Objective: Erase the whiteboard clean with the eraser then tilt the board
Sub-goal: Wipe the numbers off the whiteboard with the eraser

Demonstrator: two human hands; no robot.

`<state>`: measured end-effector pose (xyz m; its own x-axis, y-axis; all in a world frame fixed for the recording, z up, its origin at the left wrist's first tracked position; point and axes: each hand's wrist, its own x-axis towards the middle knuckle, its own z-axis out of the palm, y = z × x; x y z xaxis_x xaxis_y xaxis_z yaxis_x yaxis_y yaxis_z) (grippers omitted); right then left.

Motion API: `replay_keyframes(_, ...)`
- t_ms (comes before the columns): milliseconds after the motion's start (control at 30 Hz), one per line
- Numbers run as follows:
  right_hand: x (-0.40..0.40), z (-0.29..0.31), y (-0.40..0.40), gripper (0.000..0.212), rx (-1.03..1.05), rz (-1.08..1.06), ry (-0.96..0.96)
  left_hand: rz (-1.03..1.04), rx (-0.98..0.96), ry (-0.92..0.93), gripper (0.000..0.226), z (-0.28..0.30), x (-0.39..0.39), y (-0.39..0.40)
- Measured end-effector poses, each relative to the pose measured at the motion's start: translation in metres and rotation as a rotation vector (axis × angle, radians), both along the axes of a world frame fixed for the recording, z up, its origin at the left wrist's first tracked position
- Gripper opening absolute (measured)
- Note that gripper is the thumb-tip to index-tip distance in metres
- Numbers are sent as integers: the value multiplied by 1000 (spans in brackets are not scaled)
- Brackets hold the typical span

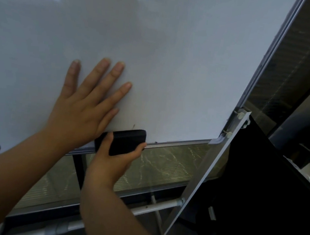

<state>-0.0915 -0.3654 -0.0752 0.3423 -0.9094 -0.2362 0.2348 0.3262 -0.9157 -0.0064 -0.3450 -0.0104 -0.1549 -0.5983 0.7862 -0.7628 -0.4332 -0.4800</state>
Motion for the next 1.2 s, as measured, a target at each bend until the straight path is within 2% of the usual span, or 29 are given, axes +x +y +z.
replay_keyframes(133, 1, -7, 25, 83, -32, 82, -51, -94, 66, 13, 46, 5, 2, 4)
replay_keyframes(267, -29, -18, 20, 76, -162, 172, -61, -114, 77, 6, 45, 6, 2, 12)
replay_keyframes(433, -80, 12, -68, 96, -607, -24, 130, -107, 63, -16, 47, 4, -2, 13)
replay_keyframes(500, -90, 26, -107, 101, -703, -133, 233, -101, 51, -22, 51, 4, -4, 9)
replay_keyframes(600, -92, 31, -134, 90, -747, -200, 368, -81, 34, -17, 52, 5, -7, 8)
replay_keyframes(700, -85, 22, -135, 68, -767, -255, 367, -59, 39, -11, 53, 4, -6, 10)
replay_keyframes(767, -77, 15, -126, 62, -755, -252, 342, -46, 40, -11, 52, 4, -5, 13)
replay_keyframes(1000, -55, -7, -72, 59, -804, -104, 304, -31, 76, 23, 49, 6, -5, 13)
replay_keyframes(1200, -54, -3, -67, 58, -811, -68, 289, 8, 95, 31, 52, 3, -5, 13)
